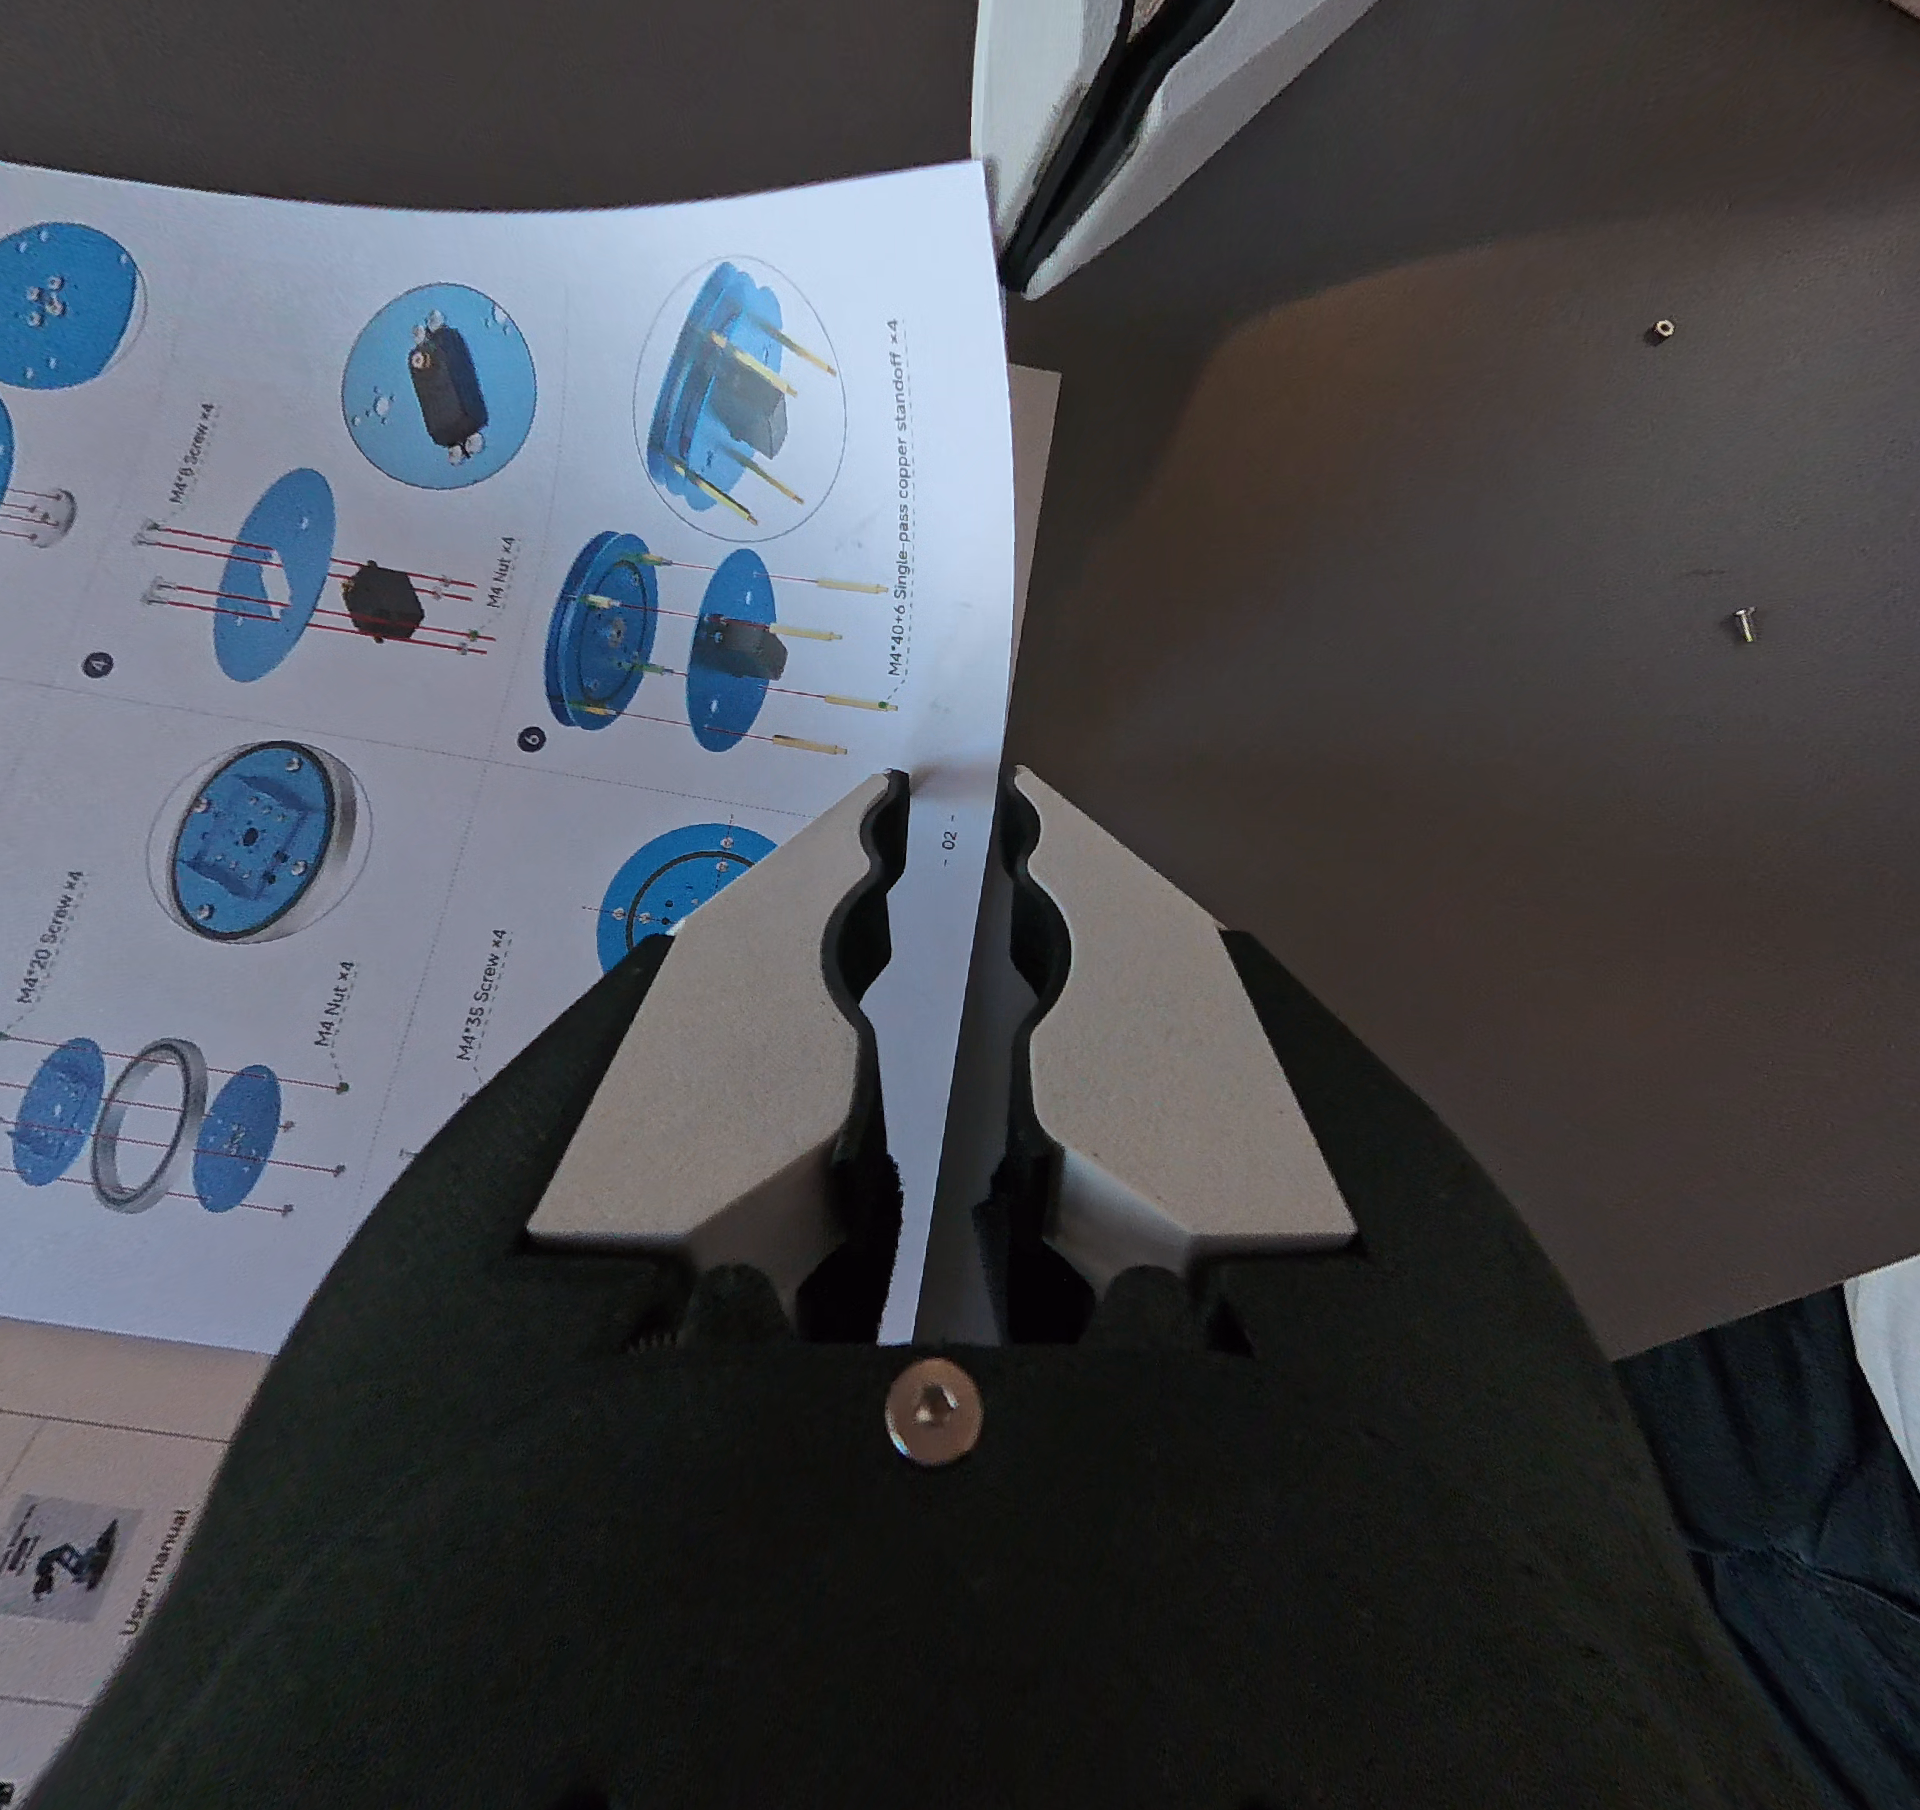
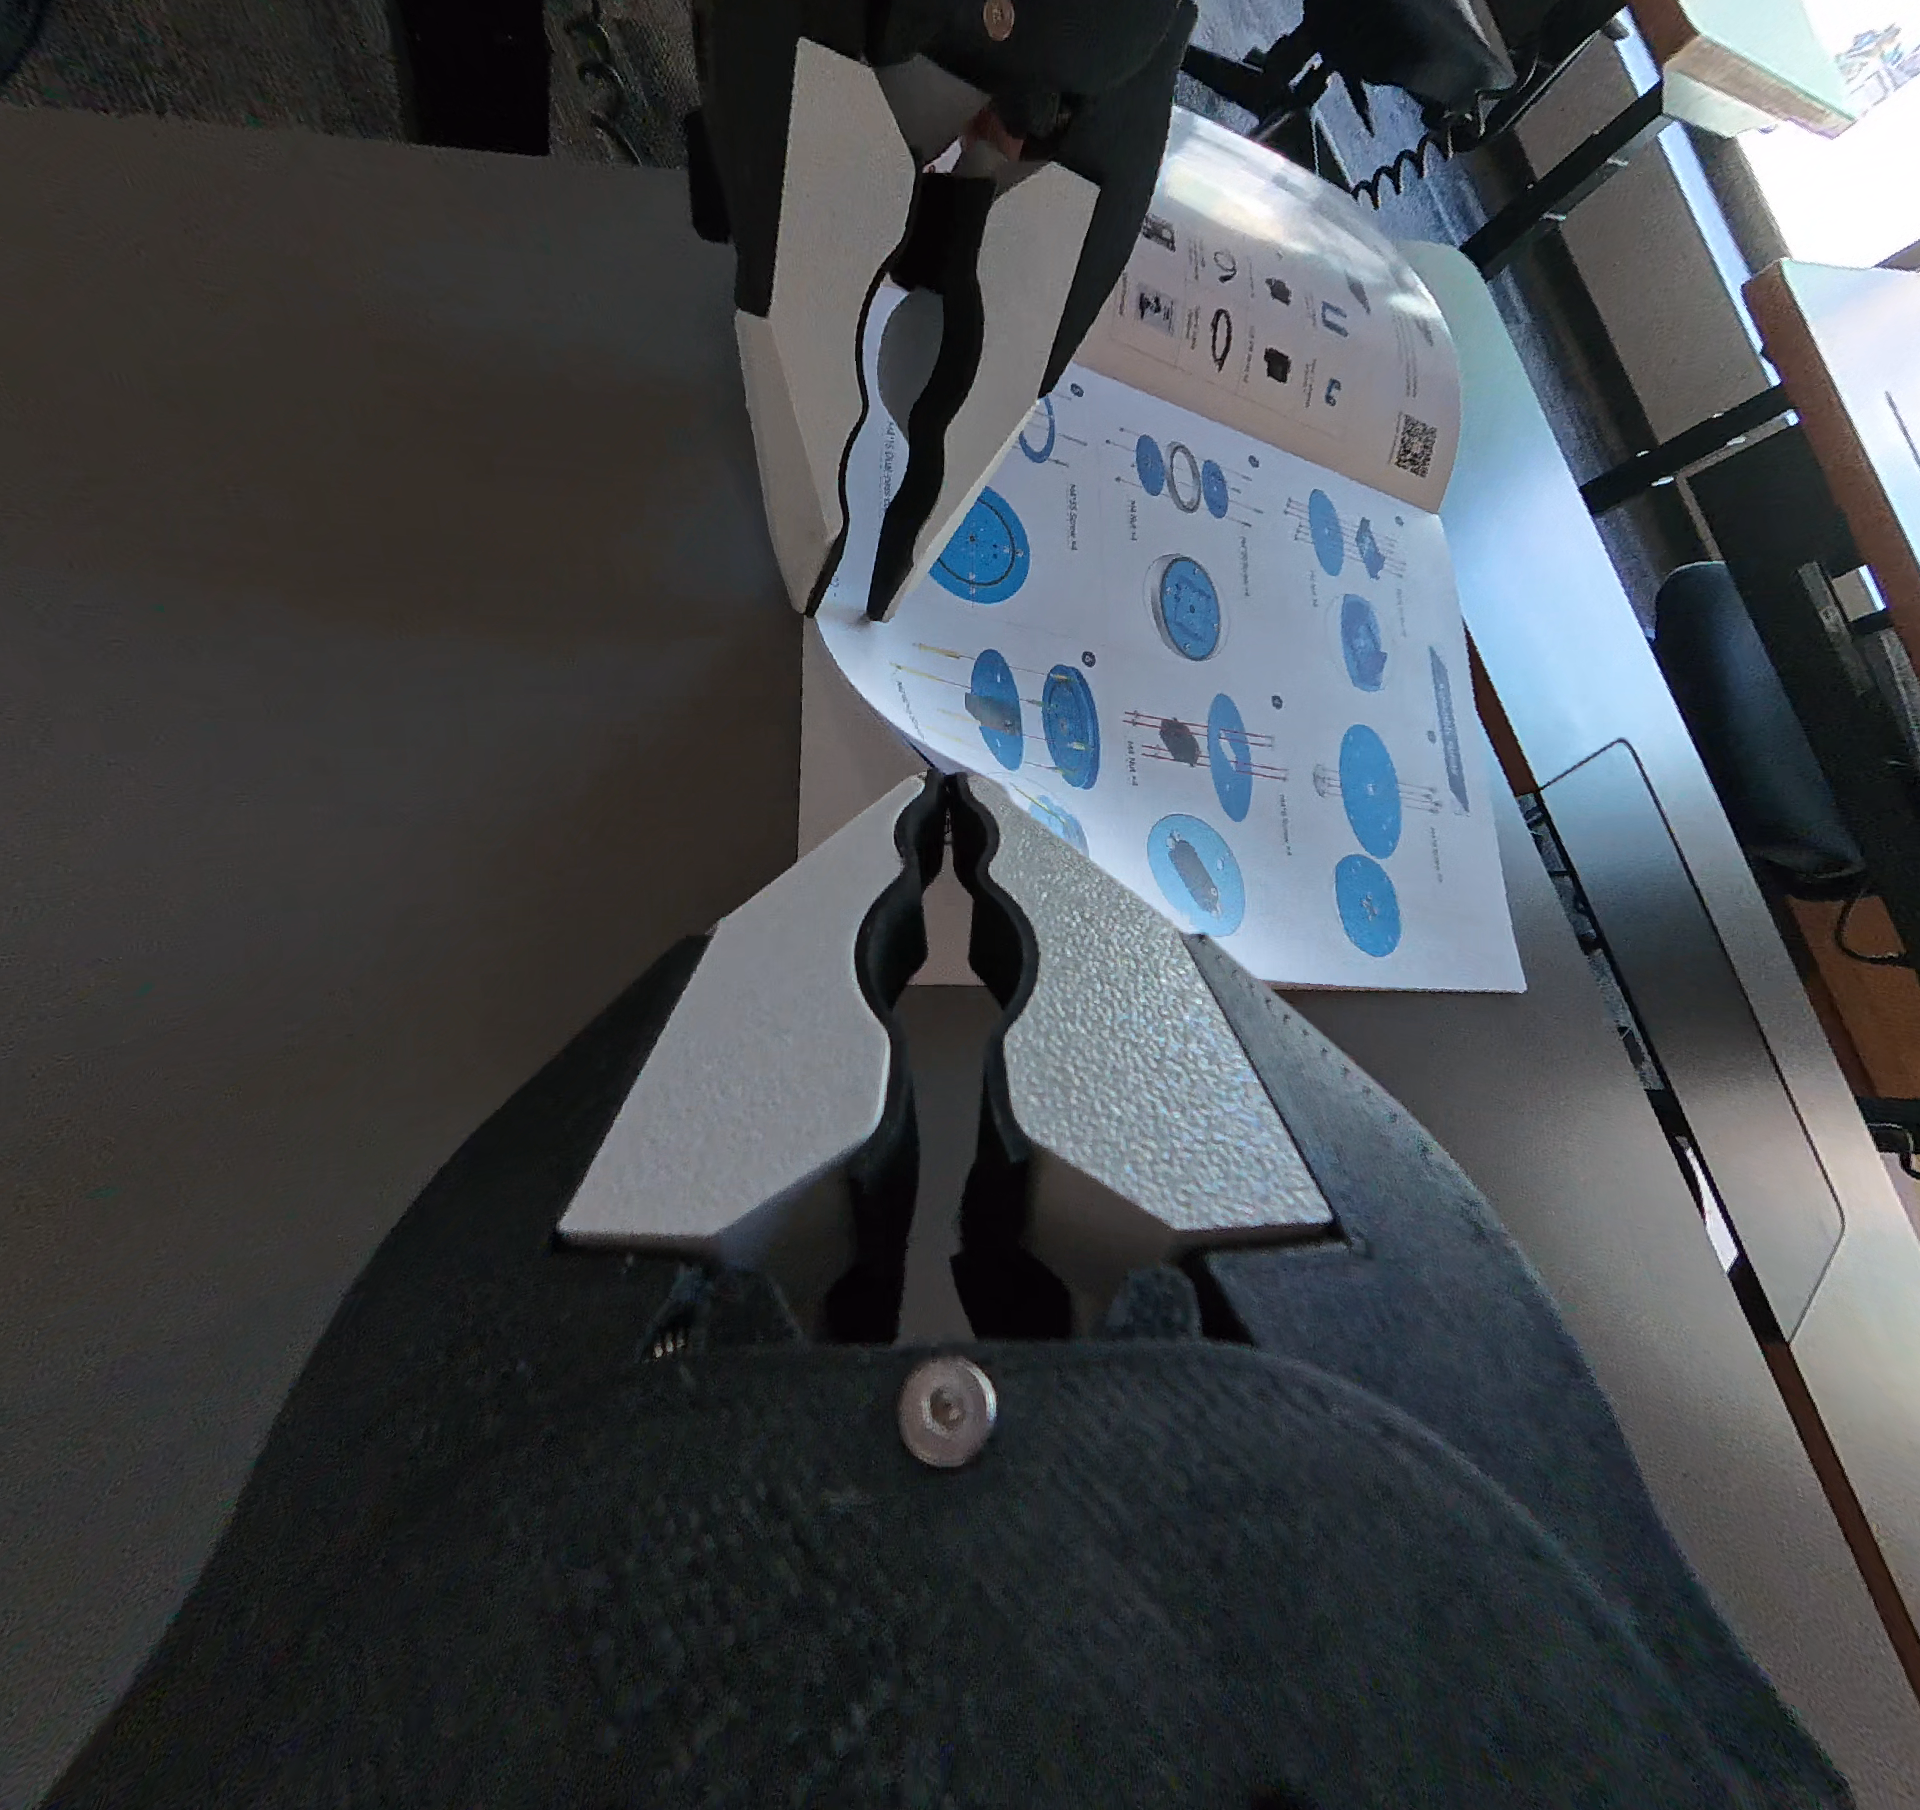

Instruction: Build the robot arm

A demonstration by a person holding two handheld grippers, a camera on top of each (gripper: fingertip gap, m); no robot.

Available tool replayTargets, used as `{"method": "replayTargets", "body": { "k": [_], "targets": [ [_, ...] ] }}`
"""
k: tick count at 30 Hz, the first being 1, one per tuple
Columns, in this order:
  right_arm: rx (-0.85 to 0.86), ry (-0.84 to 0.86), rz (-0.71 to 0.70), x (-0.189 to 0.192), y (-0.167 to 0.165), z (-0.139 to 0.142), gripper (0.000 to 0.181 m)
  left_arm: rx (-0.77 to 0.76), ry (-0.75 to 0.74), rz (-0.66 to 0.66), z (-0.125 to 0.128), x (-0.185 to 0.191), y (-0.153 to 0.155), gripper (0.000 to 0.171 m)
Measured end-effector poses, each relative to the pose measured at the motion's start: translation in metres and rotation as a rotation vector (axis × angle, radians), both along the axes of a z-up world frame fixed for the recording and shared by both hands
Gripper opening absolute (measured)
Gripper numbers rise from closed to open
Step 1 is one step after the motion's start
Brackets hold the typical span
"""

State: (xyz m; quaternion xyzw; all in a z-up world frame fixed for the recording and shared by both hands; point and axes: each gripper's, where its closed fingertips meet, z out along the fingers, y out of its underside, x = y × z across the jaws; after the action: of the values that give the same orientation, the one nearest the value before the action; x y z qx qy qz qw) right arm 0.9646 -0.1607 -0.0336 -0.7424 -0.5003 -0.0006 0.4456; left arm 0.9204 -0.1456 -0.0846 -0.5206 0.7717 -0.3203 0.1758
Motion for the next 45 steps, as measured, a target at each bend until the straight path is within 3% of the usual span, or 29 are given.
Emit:
{"method": "replayTargets", "body": {
  "k": [5, 9, 13, 16, 18, 19, 21, 25, 27, 30, 35, 41, 45],
  "targets": [
    [0.030, -0.006, -0.010, -0.001, 0.003, 0.004, 0.000, -0.036, -0.016, -0.002, 0.006, 0.002, -0.001, 0.023],
    [0.059, -0.005, -0.016, -0.002, 0.005, 0.009, 0.000, -0.073, -0.100, 0.014, 0.029, 0.015, -0.004, 0.029],
    [0.086, 0.017, -0.039, -0.003, 0.008, 0.016, 0.000, 0.012, -0.125, 0.023, 0.034, 0.028, -0.005, 0.035],
    [0.112, 0.045, -0.061, -0.002, 0.012, 0.023, 0.000, 0.154, -0.173, 0.071, 0.034, 0.034, 0.002, 0.007],
    [0.172, 0.053, -0.071, 0.001, 0.015, 0.030, 0.000, 0.162, -0.248, 0.131, 0.044, 0.035, 0.005, 0.000],
    [0.225, 0.070, -0.069, 0.001, 0.016, 0.039, 0.002, 0.128, -0.282, 0.172, 0.051, 0.034, 0.006, 0.000],
    [0.342, 0.119, -0.061, 0.002, 0.015, 0.060, 0.027, 0.019, -0.385, 0.273, 0.069, 0.030, 0.013, 0.000],
    [0.433, 0.171, -0.115, 0.019, 0.016, 0.079, 0.033, -0.298, -0.622, 0.451, 0.112, 0.006, 0.040, 0.000],
    [0.361, 0.174, -0.134, 0.024, 0.020, 0.066, 0.032, -0.480, -0.729, 0.516, 0.129, -0.012, 0.058, 0.000],
    [0.152, 0.070, -0.123, 0.022, 0.021, 0.020, 0.015, -0.698, -0.873, 0.609, 0.145, -0.044, 0.088, 0.000],
    [-0.059, -0.050, -0.105, 0.005, 0.021, -0.036, 0.000, -0.788, -0.969, 0.677, 0.147, -0.079, 0.110, 0.000],
    [-0.089, -0.073, -0.086, -0.007, 0.019, -0.044, 0.000, -0.975, -1.003, 0.637, 0.152, -0.087, 0.112, 0.000],
    [-0.082, -0.079, -0.103, -0.001, 0.020, -0.042, 0.000, -1.003, -0.991, 0.603, 0.155, -0.085, 0.110, 0.000]
  ]
}}
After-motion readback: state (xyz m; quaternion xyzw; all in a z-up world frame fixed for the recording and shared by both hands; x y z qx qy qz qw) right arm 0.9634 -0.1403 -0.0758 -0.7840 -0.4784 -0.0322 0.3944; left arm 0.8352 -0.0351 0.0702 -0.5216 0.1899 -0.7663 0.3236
